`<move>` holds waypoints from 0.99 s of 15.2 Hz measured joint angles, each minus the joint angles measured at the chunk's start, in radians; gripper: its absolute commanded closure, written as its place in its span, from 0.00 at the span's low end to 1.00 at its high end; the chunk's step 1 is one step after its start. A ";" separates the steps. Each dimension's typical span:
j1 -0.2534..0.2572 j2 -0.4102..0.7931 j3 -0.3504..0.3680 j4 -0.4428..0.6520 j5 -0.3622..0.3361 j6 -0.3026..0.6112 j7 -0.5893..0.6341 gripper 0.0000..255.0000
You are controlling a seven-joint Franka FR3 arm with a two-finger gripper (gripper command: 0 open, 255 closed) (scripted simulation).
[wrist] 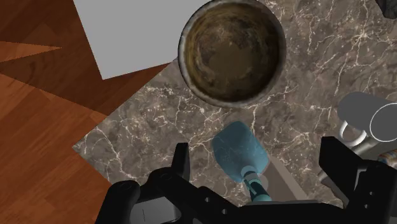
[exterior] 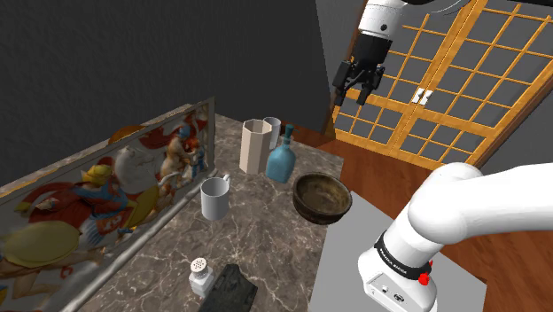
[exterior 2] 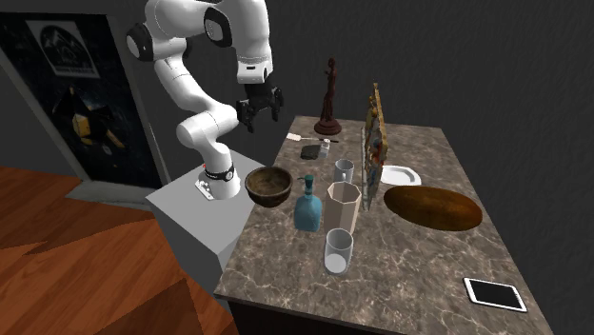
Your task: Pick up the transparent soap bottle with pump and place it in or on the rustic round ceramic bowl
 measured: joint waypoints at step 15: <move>0.080 0.598 -0.059 0.229 0.023 0.165 -0.256 0.00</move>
